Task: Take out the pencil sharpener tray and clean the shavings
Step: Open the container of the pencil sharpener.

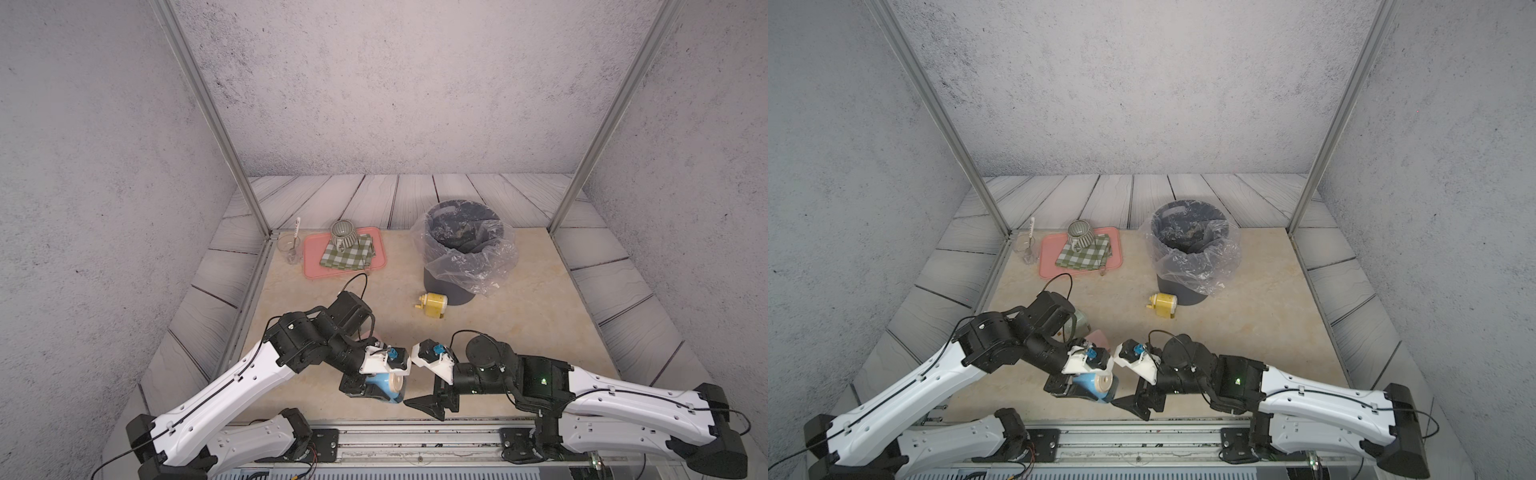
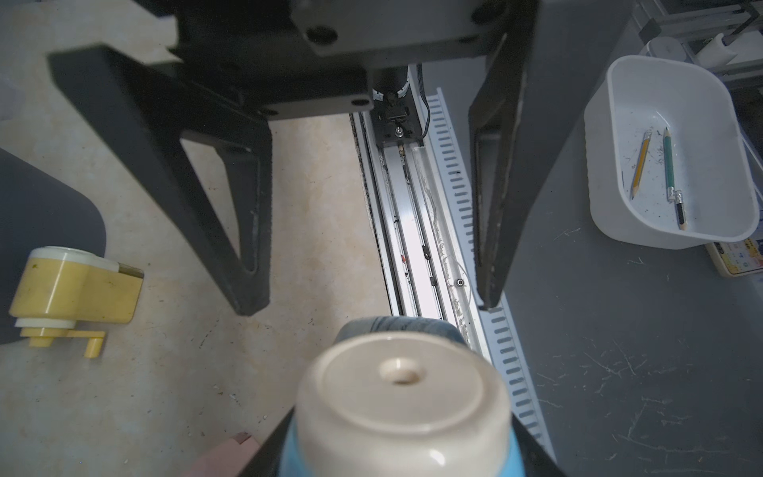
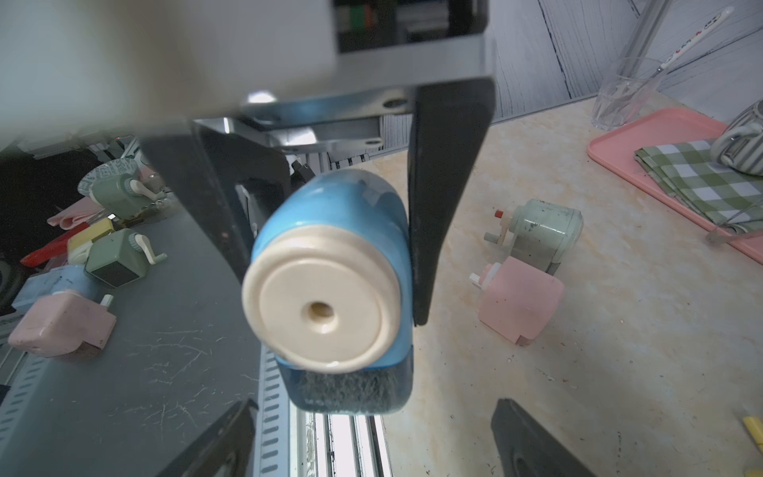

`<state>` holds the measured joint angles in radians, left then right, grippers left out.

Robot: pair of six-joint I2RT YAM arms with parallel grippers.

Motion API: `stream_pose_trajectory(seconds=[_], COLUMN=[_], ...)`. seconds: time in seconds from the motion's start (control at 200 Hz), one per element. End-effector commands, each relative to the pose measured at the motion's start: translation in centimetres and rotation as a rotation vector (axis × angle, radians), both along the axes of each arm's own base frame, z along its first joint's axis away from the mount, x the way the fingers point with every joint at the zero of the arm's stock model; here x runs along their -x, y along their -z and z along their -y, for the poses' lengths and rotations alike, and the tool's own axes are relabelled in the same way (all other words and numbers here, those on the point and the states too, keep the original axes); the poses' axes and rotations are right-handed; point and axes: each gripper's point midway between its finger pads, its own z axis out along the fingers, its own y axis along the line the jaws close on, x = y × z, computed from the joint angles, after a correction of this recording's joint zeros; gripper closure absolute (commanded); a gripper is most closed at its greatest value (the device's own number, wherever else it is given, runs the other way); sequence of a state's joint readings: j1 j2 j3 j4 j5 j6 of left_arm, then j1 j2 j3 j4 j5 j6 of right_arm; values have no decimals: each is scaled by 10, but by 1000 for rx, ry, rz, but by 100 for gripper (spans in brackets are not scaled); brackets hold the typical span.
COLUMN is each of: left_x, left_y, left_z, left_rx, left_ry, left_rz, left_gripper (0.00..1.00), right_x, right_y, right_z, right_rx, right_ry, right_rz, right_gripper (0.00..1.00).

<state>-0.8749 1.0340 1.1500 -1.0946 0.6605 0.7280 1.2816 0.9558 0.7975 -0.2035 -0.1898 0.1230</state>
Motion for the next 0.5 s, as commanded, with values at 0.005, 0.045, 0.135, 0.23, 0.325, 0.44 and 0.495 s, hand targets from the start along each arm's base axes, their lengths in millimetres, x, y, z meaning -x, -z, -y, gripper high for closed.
stream_pose_trajectory(seconds=[0.005,0.045,0.135,0.23,0.325,0.44,0.495], left_x=[2,1,1,1,-1,0,1], left_y=[-19,-22,-26,-28,-29,-32,-33], left_z=[6,7,9,9,9,10,9], left_rx=[71,83,101,107,113,136,142], left_ry=[4,4,3,0,-15,-17,-18], left_rz=[-7,-3,-2,0,14,17,18], left_gripper=[100,100,100,100,100,100,100], right_x=[2,4,6,6,6,5,5], right_y=[-5,-6,-6,-6,-5,0,2], right_z=[-10,-12,-17,-20,-22,-22,-23], right_rx=[-28,-31,-35,-38,-41,-38,-35], right_ry=[-3,-9,-20,-24,-16,-5,-6], right_rz=[3,4,2,0,0,-6,-11], right_gripper=[8,8,9,10,11,12,13])
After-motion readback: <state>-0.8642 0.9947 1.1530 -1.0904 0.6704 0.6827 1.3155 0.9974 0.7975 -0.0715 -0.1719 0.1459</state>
